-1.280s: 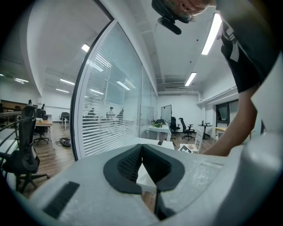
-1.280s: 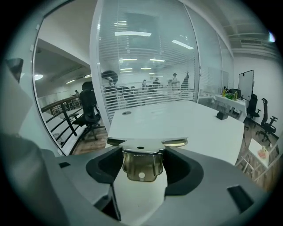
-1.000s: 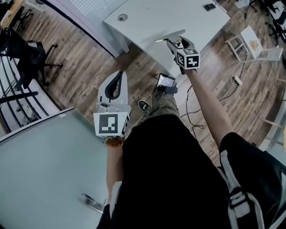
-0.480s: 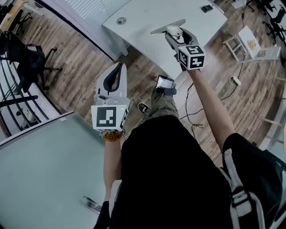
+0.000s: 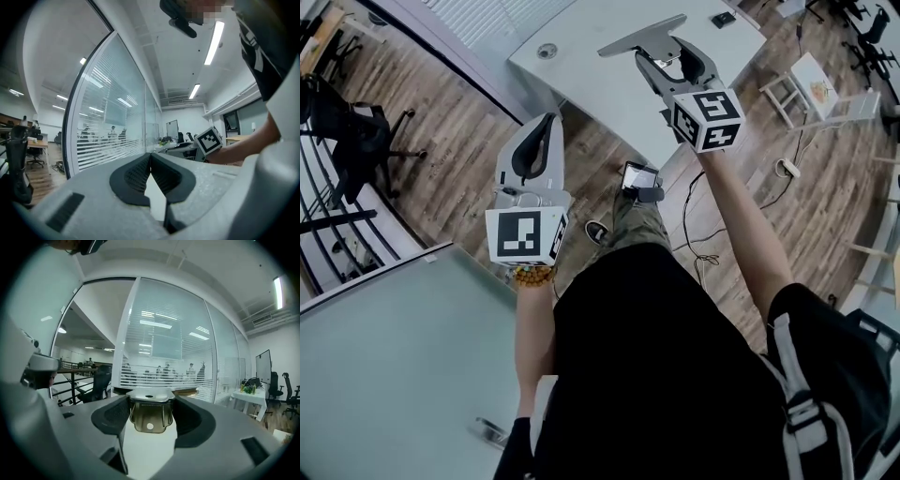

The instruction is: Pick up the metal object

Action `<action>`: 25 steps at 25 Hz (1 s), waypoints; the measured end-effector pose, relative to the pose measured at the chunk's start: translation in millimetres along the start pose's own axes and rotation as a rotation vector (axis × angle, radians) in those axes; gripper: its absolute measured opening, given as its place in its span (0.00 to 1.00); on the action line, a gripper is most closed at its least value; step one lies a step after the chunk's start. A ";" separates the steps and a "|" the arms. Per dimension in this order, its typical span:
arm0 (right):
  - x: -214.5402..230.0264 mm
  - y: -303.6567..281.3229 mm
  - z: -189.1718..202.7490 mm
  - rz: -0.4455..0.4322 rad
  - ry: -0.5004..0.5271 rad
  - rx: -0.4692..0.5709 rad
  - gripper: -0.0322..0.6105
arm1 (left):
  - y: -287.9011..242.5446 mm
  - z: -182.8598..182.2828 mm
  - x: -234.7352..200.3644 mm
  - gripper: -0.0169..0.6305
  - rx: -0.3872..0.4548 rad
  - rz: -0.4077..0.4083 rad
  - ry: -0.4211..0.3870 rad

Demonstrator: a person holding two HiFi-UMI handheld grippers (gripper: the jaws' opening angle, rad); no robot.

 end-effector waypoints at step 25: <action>-60.3 77.8 -45.1 -0.049 -0.014 0.183 0.48 | 7.7 -20.0 14.3 0.05 0.103 -0.086 0.013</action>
Point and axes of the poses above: the fingertips, and each gripper's own axes: y backward along the fingers, x to its right, z out of its underside, the point moved 8 cm from there along y, backward along the fingers, and after that the axes turned 10 degrees about -x, right-handed, at the moved point
